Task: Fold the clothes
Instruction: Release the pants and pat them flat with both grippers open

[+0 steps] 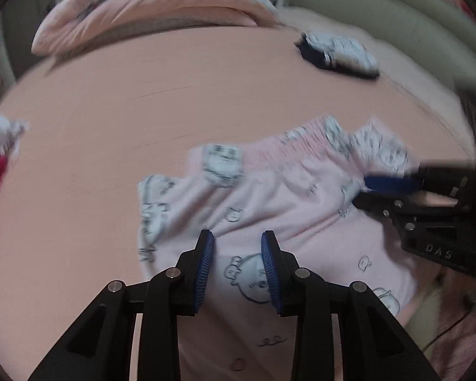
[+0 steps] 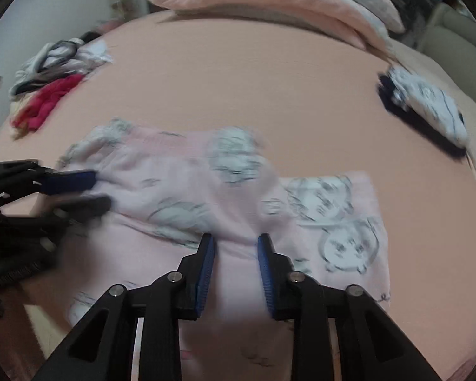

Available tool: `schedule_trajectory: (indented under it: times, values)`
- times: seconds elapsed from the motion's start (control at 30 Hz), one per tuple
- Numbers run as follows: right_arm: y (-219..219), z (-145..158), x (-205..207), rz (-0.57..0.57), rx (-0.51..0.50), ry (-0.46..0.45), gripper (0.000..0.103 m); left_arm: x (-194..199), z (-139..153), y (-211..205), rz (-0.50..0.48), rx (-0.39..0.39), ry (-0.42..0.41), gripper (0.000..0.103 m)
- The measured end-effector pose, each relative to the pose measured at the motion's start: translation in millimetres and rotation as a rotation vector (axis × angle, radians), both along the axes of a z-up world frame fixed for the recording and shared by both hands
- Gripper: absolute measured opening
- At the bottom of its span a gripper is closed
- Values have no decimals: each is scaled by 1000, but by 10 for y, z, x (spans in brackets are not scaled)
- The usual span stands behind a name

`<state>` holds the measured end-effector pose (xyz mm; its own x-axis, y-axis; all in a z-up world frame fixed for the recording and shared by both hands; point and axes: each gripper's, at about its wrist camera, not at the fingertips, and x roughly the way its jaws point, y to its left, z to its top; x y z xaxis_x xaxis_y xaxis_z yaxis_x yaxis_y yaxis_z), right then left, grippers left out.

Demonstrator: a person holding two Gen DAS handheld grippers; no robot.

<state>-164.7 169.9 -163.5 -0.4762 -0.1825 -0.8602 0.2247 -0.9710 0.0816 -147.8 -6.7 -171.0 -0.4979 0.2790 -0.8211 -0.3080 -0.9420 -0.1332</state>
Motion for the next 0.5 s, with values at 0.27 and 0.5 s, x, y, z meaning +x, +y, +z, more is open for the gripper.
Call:
schedule_trajectory:
  times: [0.27, 0.5]
  values:
    - [259, 281, 306, -87, 40, 19, 23, 428, 312, -326, 0, 101, -36, 29]
    - [-466, 132, 723, 138, 101, -26, 24, 759, -17, 92, -138, -143, -120, 30]
